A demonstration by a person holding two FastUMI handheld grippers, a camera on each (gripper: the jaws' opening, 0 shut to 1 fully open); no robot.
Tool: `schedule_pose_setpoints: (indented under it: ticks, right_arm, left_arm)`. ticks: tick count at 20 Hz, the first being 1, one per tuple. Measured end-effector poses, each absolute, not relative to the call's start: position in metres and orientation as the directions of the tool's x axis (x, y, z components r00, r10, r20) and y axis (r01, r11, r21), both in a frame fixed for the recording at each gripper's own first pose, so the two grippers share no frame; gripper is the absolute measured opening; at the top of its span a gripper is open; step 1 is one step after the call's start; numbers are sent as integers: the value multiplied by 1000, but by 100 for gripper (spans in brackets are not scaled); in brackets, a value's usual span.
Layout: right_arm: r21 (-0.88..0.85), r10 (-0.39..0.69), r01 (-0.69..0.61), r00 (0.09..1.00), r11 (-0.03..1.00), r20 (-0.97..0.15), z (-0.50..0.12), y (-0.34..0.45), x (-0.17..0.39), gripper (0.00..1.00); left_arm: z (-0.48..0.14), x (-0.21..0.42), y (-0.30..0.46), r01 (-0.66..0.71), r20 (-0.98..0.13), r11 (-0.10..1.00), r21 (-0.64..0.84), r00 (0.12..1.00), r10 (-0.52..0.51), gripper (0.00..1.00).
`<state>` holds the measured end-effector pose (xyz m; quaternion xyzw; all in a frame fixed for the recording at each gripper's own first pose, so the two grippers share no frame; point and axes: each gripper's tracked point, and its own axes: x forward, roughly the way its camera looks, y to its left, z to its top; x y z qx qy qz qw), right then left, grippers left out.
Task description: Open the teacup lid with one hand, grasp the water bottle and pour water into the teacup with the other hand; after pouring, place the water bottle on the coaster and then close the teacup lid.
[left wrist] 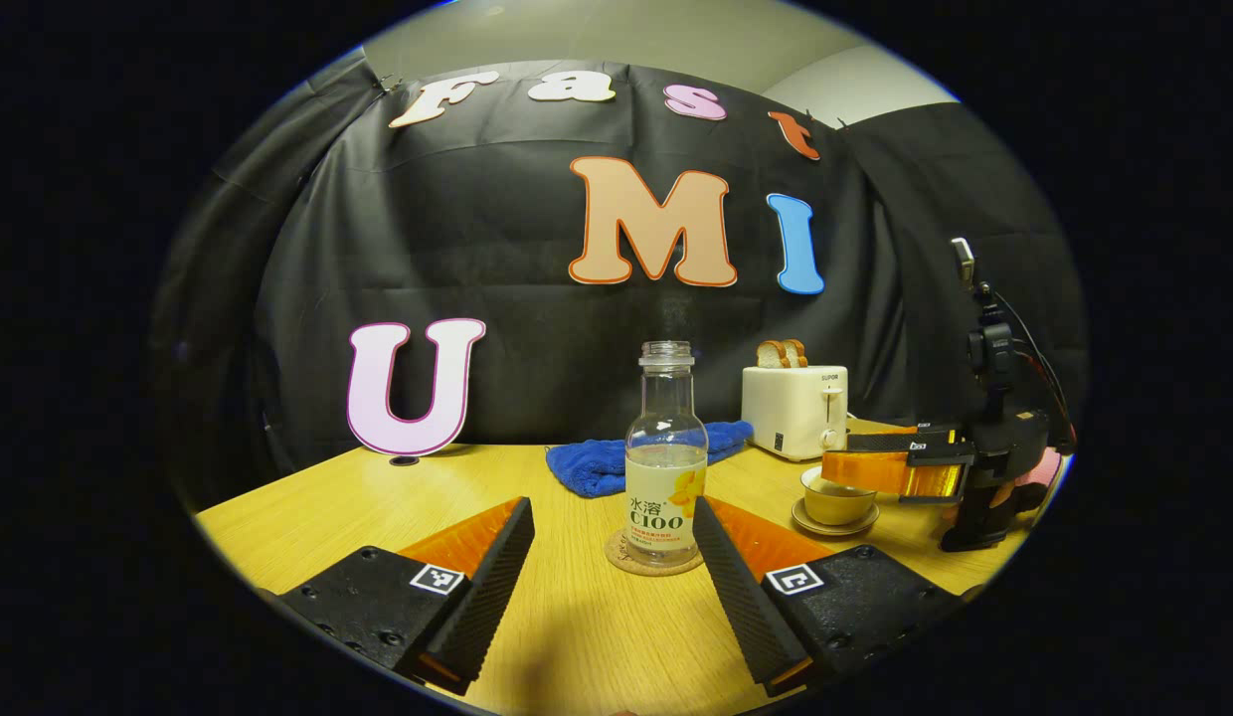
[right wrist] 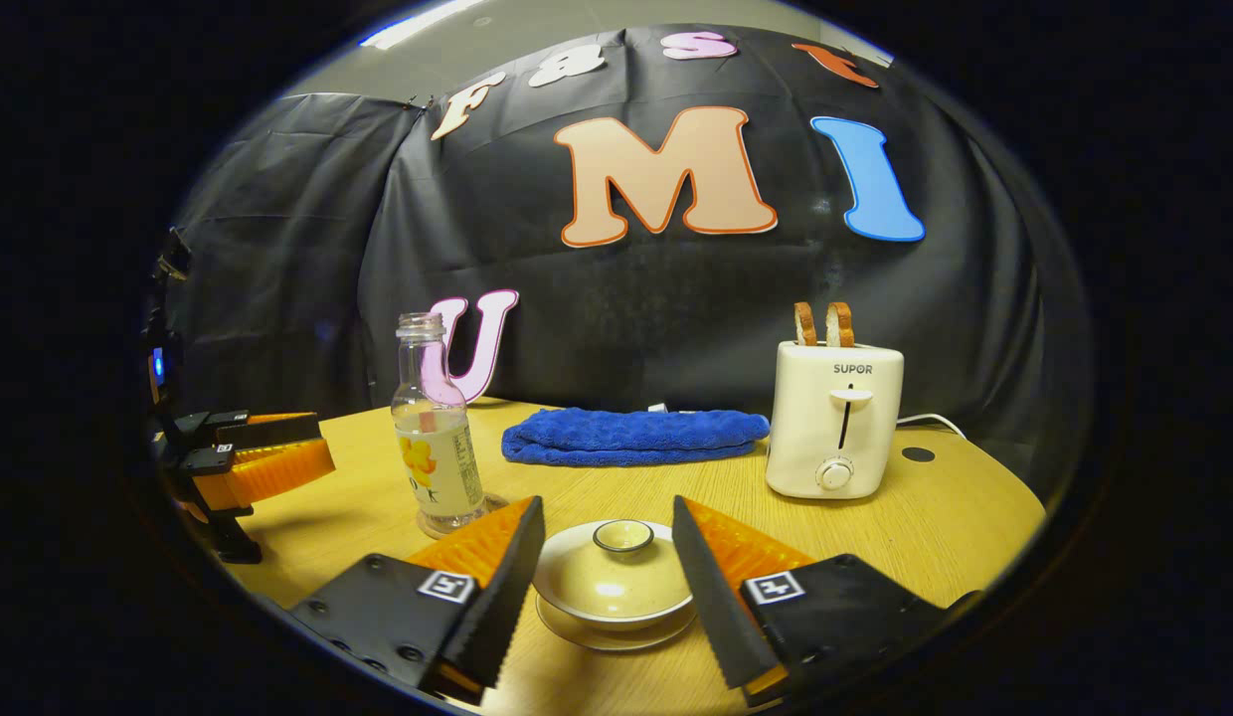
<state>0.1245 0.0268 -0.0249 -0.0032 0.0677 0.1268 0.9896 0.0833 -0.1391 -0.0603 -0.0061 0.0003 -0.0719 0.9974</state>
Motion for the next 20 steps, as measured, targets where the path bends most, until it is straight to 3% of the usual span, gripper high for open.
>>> schedule_pose_setpoints:
  ticks: [1,2,3,7,8,9,10,14,20]
  right_arm:
    - [8,252,-252,960,968,-121,-23,27,122,94]
    - [4,251,-252,962,968,-107,-19,27,120,95]
    - [4,251,-252,964,968,-92,-18,26,117,88]
    - [7,227,-227,973,974,-36,-9,18,103,98]
    - [8,213,-213,977,977,-18,-5,15,98,95]
    - [5,198,-198,980,980,-13,-5,11,94,98]
    - [6,187,-187,982,982,-13,-6,8,89,92]
    - [3,152,-152,988,988,-8,-3,2,70,95]
    - [-5,-50,50,999,999,3,-1,-42,43,92]
  left_arm:
    - [-60,84,-139,143,0,990,-12,990,-143,94]
    - [-60,83,-139,143,0,990,-12,990,-143,94]
    - [-60,84,-139,143,0,990,-12,990,-143,94]
    - [-60,83,-139,142,1,990,-12,990,-142,94]
    - [-61,84,-138,138,1,990,-11,990,-138,94]
    - [-61,84,-136,133,1,991,-11,991,-133,94]
    - [-61,84,-136,127,2,992,-10,992,-127,94]
    - [-61,85,-129,91,1,996,-9,996,-91,94]
    - [-62,82,-106,-27,-2,1000,-5,1000,27,94]
